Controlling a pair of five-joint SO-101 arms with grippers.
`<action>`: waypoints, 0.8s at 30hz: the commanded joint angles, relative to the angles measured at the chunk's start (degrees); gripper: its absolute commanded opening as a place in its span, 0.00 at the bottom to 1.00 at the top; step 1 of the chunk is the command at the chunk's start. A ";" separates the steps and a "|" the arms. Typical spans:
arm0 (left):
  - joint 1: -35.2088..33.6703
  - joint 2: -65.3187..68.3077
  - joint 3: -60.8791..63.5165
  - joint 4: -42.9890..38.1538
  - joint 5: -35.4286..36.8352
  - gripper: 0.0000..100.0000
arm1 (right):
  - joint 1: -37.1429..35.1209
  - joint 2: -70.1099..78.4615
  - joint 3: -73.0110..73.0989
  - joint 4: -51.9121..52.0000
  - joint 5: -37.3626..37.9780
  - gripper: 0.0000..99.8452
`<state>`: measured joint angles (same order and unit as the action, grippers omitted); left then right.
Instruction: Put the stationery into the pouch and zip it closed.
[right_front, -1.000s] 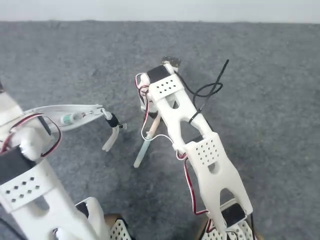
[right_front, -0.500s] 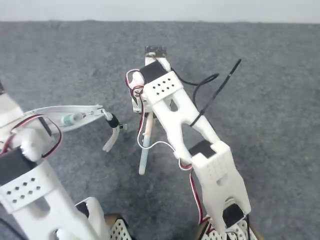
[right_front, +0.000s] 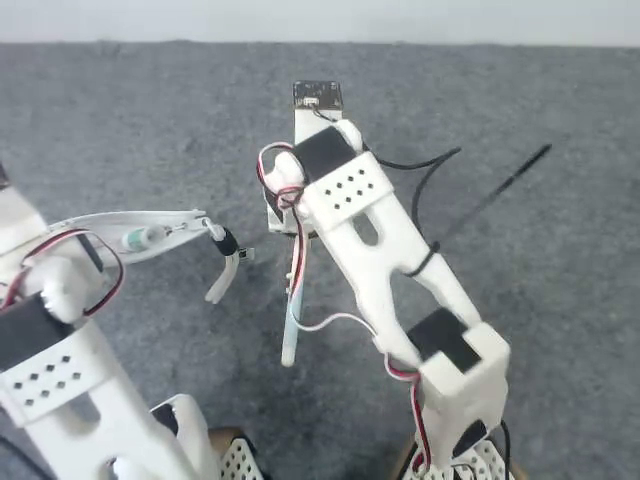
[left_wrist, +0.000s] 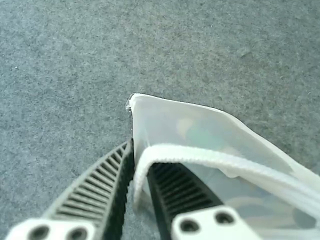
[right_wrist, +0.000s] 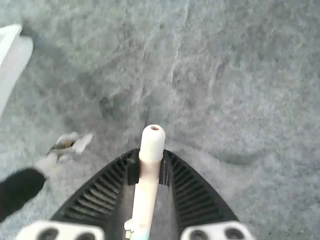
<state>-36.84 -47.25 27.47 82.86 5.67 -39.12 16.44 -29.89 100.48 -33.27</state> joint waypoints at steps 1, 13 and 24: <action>0.26 -0.09 -0.22 -1.58 0.62 0.01 | -1.01 -8.22 1.85 2.33 0.53 0.01; 0.35 -0.09 -0.22 -1.58 0.62 0.01 | -5.23 -21.58 12.57 -0.22 5.19 0.01; 0.35 -0.09 -0.22 -1.58 0.62 0.01 | -5.49 -32.48 27.78 -13.23 5.19 0.01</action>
<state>-36.84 -47.25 27.47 82.86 5.67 -44.04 -10.11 -3.43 90.46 -28.88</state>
